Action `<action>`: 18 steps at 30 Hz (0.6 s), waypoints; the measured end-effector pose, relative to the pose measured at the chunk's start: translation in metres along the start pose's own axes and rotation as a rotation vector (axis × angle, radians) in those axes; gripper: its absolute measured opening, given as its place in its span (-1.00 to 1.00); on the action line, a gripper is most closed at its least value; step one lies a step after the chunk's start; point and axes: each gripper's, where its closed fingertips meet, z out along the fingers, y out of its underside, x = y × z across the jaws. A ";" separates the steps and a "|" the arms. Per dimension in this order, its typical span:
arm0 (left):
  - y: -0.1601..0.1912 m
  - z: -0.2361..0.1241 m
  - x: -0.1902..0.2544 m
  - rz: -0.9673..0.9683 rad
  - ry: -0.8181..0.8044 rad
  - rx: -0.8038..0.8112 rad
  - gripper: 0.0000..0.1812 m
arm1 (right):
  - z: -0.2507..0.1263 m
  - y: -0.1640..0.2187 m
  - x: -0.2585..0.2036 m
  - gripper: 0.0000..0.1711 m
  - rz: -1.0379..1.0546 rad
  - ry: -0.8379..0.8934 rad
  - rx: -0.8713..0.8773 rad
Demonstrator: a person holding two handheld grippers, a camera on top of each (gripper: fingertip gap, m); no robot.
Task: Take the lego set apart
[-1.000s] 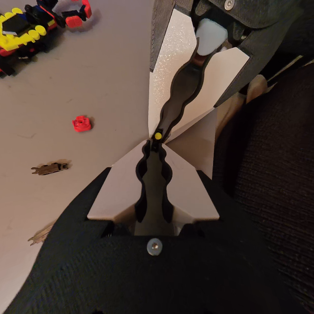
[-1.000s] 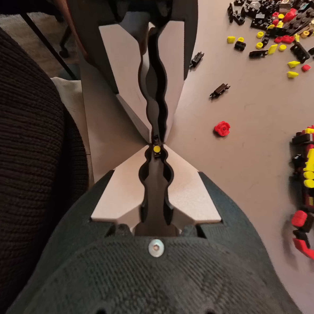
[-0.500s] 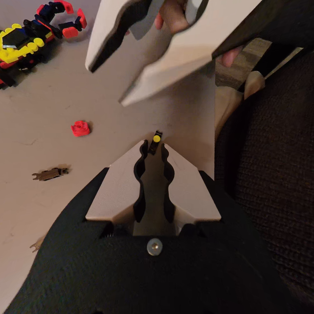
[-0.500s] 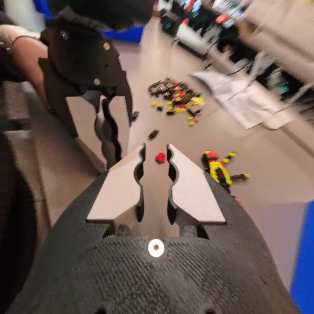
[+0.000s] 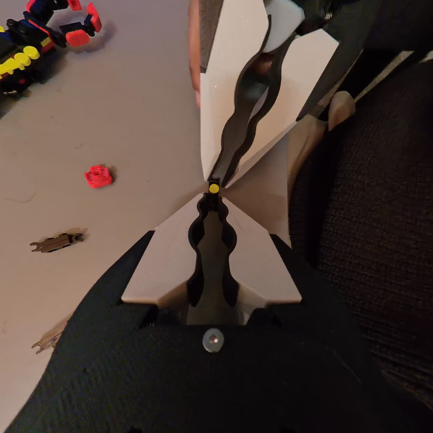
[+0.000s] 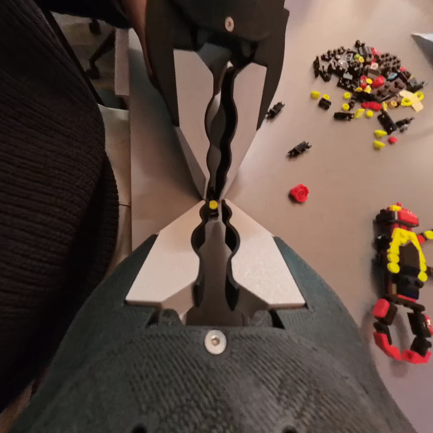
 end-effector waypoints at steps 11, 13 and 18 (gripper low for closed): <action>-0.001 0.000 0.001 0.022 -0.001 -0.030 -0.93 | 0.006 0.007 -0.003 -0.87 -0.056 -0.198 -0.031; -0.001 0.000 0.001 0.018 0.007 -0.019 -0.94 | 0.008 0.010 -0.005 -0.91 -0.057 -0.216 -0.041; -0.003 0.001 0.000 -0.004 0.028 0.012 -0.92 | 0.008 0.009 -0.004 -0.92 -0.053 -0.195 -0.040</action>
